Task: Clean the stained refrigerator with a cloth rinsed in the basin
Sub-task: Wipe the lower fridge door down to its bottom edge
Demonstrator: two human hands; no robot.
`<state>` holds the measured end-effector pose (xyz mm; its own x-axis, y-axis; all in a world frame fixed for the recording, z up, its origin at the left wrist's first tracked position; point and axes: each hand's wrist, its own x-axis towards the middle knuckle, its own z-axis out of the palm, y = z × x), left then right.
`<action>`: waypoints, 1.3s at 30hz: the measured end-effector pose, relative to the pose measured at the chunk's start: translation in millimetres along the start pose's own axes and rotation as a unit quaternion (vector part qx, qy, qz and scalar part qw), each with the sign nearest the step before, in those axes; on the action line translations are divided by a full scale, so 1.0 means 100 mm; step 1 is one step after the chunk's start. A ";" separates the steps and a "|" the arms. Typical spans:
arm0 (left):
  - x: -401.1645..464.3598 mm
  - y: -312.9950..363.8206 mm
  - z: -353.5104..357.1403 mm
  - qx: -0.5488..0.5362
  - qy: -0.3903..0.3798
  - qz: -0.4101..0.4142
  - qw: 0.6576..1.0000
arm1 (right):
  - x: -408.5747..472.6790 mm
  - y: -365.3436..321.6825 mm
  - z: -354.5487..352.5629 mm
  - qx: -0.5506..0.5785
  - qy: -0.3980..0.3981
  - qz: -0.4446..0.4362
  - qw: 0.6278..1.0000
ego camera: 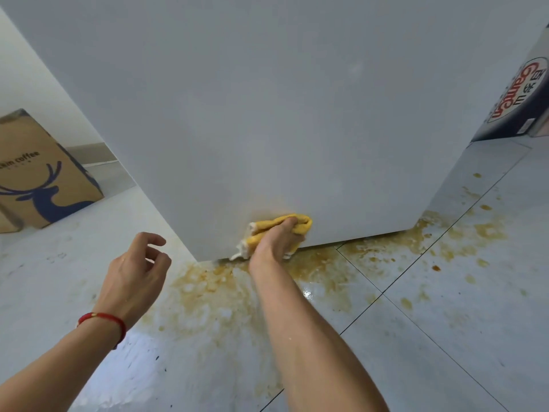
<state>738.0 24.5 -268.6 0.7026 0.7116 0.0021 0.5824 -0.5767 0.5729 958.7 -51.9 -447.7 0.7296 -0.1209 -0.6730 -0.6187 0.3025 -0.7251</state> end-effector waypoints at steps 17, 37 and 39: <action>0.06 -0.14 -0.22 -0.026 0.041 -0.042 0.998 | -1.23 -0.20 0.37 0.141 -0.002 0.060 0.988; -0.15 -0.58 -0.62 -0.039 0.052 -0.175 0.982 | -1.24 -0.69 -0.21 0.146 0.000 0.112 0.983; -0.21 -0.62 -0.67 -0.049 0.055 -0.179 0.981 | -1.30 -0.47 -0.03 0.183 -0.015 0.138 0.973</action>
<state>659.8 72.1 -249.5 0.4090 0.9035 -0.1282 0.7379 -0.2448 0.6290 892.4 -53.5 -326.4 0.5617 0.0385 -0.8264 -0.6517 0.6360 -0.4133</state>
